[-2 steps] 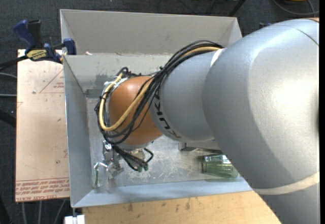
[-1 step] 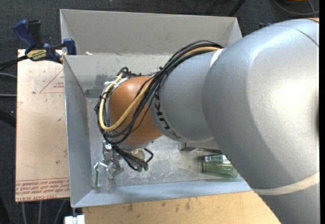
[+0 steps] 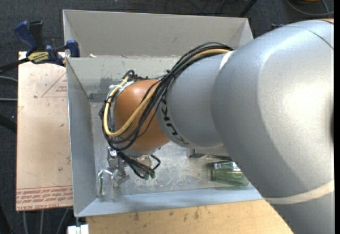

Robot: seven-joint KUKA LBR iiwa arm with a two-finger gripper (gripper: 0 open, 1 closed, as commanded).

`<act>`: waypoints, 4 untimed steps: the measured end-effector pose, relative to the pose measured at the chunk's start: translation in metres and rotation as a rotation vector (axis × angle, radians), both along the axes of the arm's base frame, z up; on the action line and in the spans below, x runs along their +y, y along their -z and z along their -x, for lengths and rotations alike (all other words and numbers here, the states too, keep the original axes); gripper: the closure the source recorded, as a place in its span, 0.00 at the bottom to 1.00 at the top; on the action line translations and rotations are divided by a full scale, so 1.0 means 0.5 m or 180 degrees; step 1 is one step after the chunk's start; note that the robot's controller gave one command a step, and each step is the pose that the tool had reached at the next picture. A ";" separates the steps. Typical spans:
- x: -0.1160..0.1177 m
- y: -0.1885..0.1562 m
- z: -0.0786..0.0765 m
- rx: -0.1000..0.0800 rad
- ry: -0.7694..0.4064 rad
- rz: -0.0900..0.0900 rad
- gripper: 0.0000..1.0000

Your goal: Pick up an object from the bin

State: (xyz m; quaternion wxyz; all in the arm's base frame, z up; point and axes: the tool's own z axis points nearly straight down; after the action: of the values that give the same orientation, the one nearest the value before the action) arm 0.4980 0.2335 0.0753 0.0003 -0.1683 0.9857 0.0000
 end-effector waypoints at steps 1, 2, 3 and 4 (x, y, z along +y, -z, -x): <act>0.000 0.000 0.000 0.0000 0.0000 0.0000 1.00; 0.000 0.000 0.000 0.0000 0.0000 -0.0001 1.00; 0.000 0.000 0.000 0.0000 0.0000 -0.0001 1.00; 0.000 0.000 0.000 -0.0001 0.0000 -0.0001 1.00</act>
Offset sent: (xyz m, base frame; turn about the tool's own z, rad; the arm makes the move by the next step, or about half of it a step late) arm 0.0000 0.0000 0.0000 0.0000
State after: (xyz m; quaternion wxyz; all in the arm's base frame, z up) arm 0.4981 0.2333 0.0753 0.0004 -0.1682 0.9857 0.0001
